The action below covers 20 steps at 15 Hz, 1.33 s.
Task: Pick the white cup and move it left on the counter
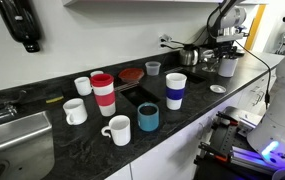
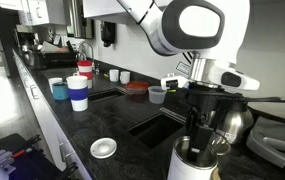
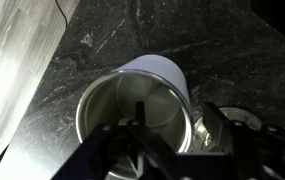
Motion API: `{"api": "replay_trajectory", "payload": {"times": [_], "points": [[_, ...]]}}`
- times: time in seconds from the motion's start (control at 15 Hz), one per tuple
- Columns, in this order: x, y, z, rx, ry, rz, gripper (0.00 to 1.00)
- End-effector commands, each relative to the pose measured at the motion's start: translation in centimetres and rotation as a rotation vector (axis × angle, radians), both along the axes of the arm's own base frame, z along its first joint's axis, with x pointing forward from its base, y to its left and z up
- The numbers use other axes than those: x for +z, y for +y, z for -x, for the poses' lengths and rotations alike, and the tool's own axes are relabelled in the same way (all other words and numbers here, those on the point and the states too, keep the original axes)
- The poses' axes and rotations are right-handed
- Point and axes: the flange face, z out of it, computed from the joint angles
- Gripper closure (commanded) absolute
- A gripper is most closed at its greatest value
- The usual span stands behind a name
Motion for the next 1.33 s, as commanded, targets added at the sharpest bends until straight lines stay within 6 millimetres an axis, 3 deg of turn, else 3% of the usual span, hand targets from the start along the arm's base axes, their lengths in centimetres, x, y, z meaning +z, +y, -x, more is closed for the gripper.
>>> {"api": "replay_trajectory", "payload": {"times": [0.0,0.27,0.33,0.87,1.27], "points": [[0.4,0.2,-0.6,-0.002,-0.007,-0.025,0.67],[1.1,0.4,-0.9,0.006,-0.01,-0.018,0.96],[1.3,0.4,-0.9,0.008,-0.012,-0.016,0.99],[3.0,1.1,-0.1,0.031,-0.009,-0.039,0.98],[7.6,4.9,0.4,0.25,-0.073,-0.052,0.98]]}}
